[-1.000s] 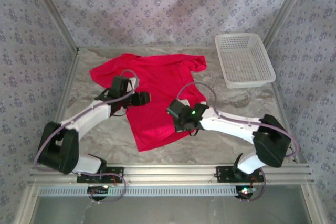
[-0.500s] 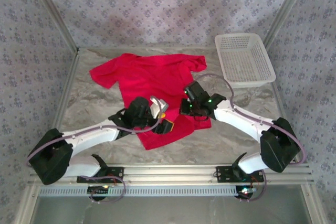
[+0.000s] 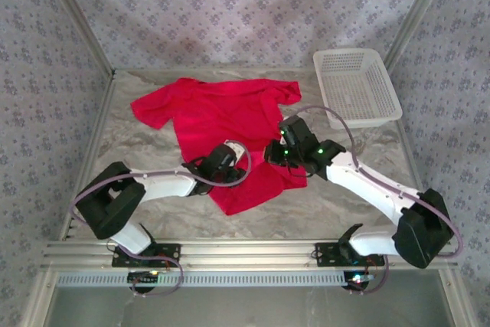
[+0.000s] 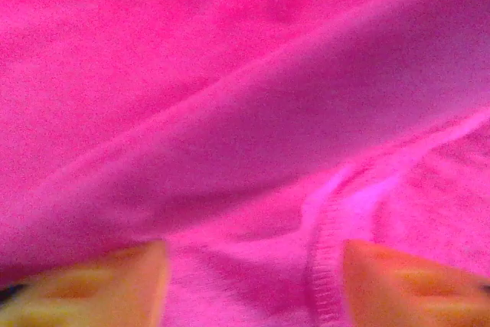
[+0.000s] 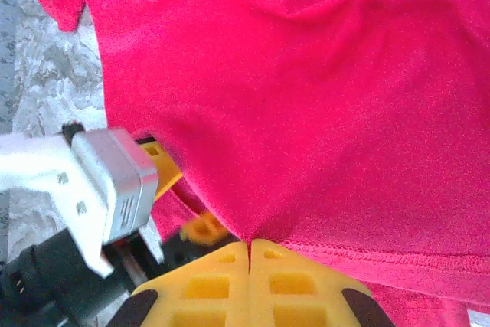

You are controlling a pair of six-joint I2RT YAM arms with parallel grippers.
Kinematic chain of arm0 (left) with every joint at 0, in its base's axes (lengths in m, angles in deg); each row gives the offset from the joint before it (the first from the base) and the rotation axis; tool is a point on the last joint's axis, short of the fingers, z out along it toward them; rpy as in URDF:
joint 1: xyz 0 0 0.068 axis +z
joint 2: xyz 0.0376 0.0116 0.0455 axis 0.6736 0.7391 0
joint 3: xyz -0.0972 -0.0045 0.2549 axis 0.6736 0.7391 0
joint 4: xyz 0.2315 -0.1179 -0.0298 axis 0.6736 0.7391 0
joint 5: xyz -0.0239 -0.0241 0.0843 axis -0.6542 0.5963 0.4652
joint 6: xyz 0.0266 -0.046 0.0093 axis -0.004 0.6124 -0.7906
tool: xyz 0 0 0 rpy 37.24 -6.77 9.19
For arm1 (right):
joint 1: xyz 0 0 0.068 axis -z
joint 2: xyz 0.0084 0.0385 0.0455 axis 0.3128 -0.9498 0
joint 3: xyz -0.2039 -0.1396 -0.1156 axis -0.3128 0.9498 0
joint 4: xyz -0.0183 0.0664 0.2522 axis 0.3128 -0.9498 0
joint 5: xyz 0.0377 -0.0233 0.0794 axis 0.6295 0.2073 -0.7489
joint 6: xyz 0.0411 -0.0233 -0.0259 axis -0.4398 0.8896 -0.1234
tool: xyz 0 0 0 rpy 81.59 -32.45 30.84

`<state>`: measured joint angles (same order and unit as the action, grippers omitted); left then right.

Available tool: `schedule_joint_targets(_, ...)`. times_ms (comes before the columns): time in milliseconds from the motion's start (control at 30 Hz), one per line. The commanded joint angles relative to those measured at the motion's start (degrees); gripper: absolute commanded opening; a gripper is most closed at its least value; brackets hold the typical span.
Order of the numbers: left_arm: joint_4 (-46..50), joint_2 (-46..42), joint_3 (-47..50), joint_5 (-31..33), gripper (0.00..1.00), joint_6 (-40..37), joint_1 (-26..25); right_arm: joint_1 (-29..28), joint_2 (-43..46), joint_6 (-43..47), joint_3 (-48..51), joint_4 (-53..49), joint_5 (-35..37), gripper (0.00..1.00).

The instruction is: Fold the inside-out t-shirt

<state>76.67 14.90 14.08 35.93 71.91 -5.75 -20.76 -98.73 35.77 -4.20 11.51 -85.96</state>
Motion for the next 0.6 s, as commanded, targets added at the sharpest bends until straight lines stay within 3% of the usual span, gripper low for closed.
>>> schedule_joint_targets(0,3.0,0.4,-1.1,3.7,0.34,2.2,2.2,1.1,2.8,-0.8,1.5,-1.5,0.1,0.00)
schedule_joint_targets(67,2.9,-0.9,0.1,3.3,0.25,2.6,2.9,1.8,3.6,-0.6,2.1,-1.5,-0.4,0.00)
schedule_joint_targets(167,3.7,-2.1,0.7,3.9,0.00,2.9,3.8,2.4,3.7,-0.4,2.6,-1.0,-1.5,0.00)
schedule_joint_targets(267,4.9,-4.0,0.3,1.8,0.00,2.8,4.3,3.0,3.2,0.0,2.7,-0.9,-2.0,0.00)
schedule_joint_targets(300,3.8,-5.2,0.6,0.2,0.04,2.6,4.1,3.3,2.8,0.1,2.8,-0.9,-2.3,0.00)
schedule_joint_targets(367,-1.4,-8.3,2.9,-2.9,0.32,1.9,3.1,4.3,1.7,0.1,2.5,-1.1,-3.1,0.00)
schedule_joint_targets(433,-9.5,-10.1,6.2,-5.6,0.54,-0.9,1.1,5.5,0.7,0.1,2.3,-0.9,-4.0,0.00)
schedule_joint_targets(500,-14.6,-9.9,7.7,-6.0,0.62,-2.9,-0.8,6.6,0.0,-0.4,2.1,-0.2,-5.4,0.00)
schedule_joint_targets(567,-17.3,-8.2,7.5,-5.9,0.64,-3.0,-2.0,7.3,-0.3,-0.6,1.7,0.3,-6.6,0.00)
